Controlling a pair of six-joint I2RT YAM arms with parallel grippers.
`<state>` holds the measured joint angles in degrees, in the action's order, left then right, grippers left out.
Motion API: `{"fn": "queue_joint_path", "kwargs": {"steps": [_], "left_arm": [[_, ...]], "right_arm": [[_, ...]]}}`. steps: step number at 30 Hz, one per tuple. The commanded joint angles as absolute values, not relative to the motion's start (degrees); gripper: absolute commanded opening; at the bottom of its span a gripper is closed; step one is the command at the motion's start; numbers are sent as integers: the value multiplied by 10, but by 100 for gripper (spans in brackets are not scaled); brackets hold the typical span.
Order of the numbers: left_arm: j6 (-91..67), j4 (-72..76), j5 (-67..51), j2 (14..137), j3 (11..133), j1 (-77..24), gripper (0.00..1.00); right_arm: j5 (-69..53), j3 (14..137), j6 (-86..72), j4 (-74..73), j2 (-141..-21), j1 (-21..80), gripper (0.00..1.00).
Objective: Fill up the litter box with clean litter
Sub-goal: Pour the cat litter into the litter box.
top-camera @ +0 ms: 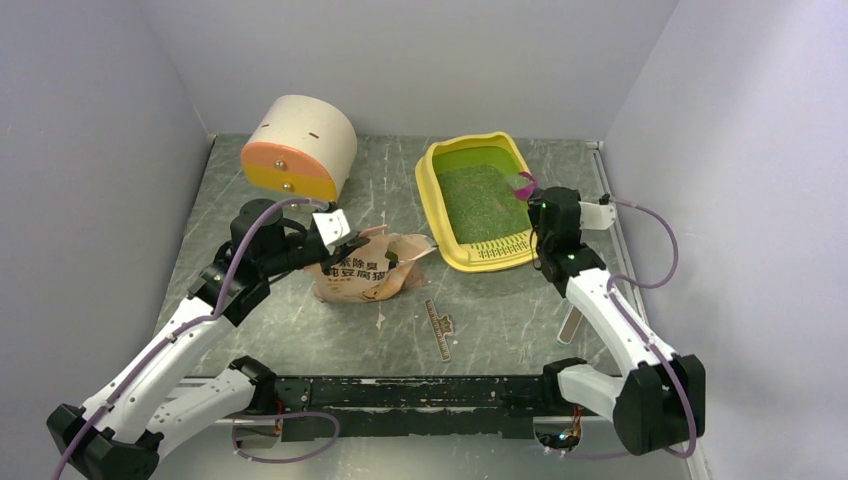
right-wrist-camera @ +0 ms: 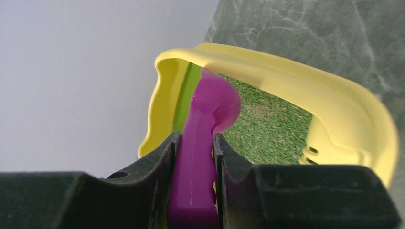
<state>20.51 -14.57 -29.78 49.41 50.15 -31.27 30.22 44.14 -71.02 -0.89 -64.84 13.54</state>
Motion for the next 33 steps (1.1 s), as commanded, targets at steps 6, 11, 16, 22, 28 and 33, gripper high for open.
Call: {"fn": "queue_joint_path", "kwargs": {"steps": [6,11,16,22,28,33], "left_arm": [[193,-105,-315,500,498,-311,5],[198,-109,-310,499,497,-311,5],[201,-112,-308,502,499,-311,5],[201,-110,-310,510,502,-311,5],[199,-115,-305,502,501,-311,5],[199,-127,-299,494,503,-311,5]], "right_arm": [[332,382,-685,-77,-534,141,0],[290,362,-675,-104,-496,141,0],[258,354,-645,-78,-486,141,0],[193,400,-609,-12,-569,142,0],[139,454,-596,65,-684,141,0],[100,532,-586,86,-794,142,0]]}}
